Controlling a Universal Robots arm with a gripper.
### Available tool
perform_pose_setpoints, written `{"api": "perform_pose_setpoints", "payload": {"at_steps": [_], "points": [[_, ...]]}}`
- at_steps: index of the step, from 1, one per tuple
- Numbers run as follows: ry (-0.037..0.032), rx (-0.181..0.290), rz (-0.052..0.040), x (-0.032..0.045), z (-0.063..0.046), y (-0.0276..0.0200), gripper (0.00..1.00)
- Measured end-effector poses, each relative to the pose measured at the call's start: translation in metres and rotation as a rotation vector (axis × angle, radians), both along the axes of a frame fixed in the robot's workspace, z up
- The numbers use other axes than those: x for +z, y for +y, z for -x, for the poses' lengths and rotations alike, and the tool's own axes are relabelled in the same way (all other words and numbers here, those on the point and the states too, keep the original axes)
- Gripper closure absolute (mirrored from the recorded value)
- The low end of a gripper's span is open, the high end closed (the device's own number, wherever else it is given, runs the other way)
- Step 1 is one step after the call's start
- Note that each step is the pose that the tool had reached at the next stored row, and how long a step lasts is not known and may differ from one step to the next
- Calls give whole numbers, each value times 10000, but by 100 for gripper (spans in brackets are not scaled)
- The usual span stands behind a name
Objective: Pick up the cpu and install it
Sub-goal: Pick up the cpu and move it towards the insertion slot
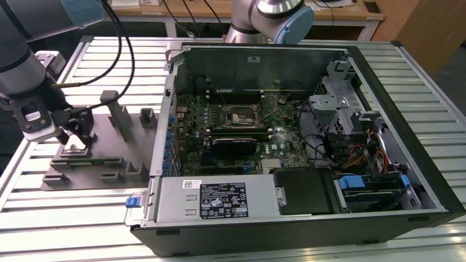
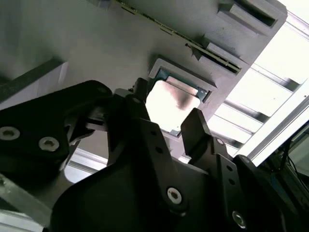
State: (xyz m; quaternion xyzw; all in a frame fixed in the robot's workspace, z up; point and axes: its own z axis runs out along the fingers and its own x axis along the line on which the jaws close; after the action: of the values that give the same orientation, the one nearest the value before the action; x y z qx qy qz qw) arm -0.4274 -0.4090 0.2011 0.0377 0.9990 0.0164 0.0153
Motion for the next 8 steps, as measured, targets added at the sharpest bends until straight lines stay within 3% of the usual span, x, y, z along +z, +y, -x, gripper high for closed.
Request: {"api": "perform_pose_setpoints", "payload": {"at_steps": [3,4,8], "points": [[0,0,2,0,0,0,42],[0,0,3,0,0,0,35],[-2,95,12,-14,0,0,35]]}}
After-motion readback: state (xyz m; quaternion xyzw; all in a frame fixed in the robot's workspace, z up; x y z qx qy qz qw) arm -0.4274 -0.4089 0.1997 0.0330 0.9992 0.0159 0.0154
